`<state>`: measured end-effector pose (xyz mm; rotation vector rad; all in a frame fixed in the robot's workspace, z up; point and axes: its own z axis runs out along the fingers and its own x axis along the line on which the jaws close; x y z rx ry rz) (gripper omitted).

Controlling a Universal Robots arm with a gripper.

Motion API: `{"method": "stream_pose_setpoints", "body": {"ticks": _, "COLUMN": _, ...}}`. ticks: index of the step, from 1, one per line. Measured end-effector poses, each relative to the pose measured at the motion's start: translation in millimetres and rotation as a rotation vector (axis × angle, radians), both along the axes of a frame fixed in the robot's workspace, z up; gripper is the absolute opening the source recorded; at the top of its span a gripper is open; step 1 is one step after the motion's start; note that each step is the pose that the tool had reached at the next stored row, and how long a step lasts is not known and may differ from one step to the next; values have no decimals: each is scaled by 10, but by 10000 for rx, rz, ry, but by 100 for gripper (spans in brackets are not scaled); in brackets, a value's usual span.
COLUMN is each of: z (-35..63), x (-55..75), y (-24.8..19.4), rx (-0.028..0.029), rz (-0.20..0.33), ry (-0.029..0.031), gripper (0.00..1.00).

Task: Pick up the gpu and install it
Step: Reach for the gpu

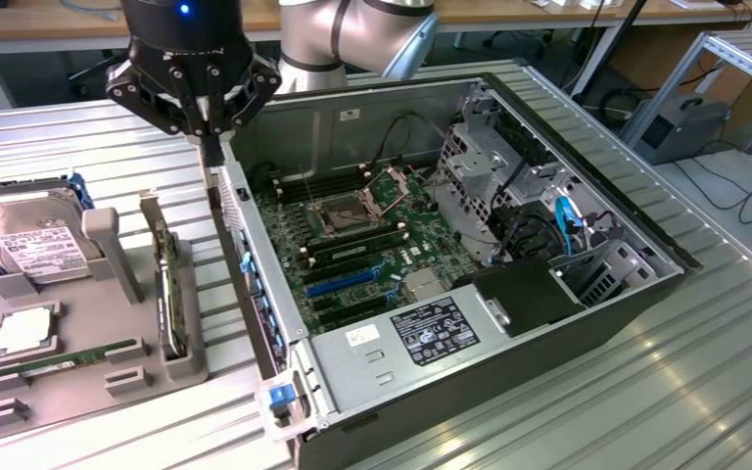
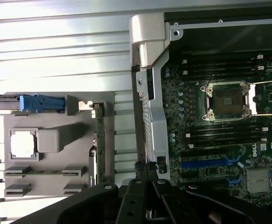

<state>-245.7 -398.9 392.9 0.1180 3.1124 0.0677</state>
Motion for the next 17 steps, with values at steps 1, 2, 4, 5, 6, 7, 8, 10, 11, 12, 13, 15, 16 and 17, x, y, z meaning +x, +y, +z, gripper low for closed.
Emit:
{"method": "stream_pose_setpoints", "body": {"ticks": 1, "z": 0, "x": -6, "y": 0, "rx": 0, "rz": 0, "ry": 0, "gripper": 11}}
{"method": "stream_pose_setpoints", "body": {"ticks": 2, "z": 0, "x": -12, "y": 0, "rx": -1, "rz": 0, "ry": 1, "gripper": 11}}
{"method": "stream_pose_setpoints", "body": {"ticks": 4, "z": 0, "x": -29, "y": 0, "rx": 0, "rz": 0, "ry": 0, "gripper": 11}}
{"method": "stream_pose_setpoints", "body": {"ticks": 5, "z": 0, "x": -33, "y": 0, "rx": 0, "rz": 1, "ry": 0, "gripper": 11}}
{"method": "stream_pose_setpoints", "body": {"ticks": 6, "z": 0, "x": -38, "y": 0, "rx": 0, "rz": 0, "ry": 0, "gripper": 11}}
{"method": "stream_pose_setpoints", "body": {"ticks": 7, "z": 0, "x": -43, "y": 0, "rx": 0, "rz": 0, "ry": 0, "gripper": 11}}
{"method": "stream_pose_setpoints", "body": {"ticks": 8, "z": 0, "x": -48, "y": 0, "rx": 0, "rz": 0, "ry": 0, "gripper": 11}}
{"method": "stream_pose_setpoints", "body": {"ticks": 10, "z": -1, "x": -57, "y": 0, "rx": 0, "rz": 0, "ry": 0, "gripper": 11}}
{"method": "stream_pose_setpoints", "body": {"ticks": 11, "z": 0, "x": -61, "y": 0, "rx": -1, "rz": 0, "ry": 0, "gripper": 11}}
{"method": "stream_pose_setpoints", "body": {"ticks": 12, "z": -1, "x": -67, "y": 0, "rx": 0, "rz": 0, "ry": 0, "gripper": 11}}
{"method": "stream_pose_setpoints", "body": {"ticks": 13, "z": 0, "x": -73, "y": 0, "rx": -1, "rz": 0, "ry": 1, "gripper": 11}}
{"method": "stream_pose_setpoints", "body": {"ticks": 15, "z": 0, "x": -86, "y": 0, "rx": 0, "rz": 0, "ry": 1, "gripper": 11}}
{"method": "stream_pose_setpoints", "body": {"ticks": 16, "z": -1, "x": -97, "y": 0, "rx": 0, "rz": 1, "ry": 1, "gripper": 11}}
{"method": "stream_pose_setpoints", "body": {"ticks": 17, "z": -1, "x": -103, "y": 0, "rx": 0, "rz": 0, "ry": 0, "gripper": 11}}
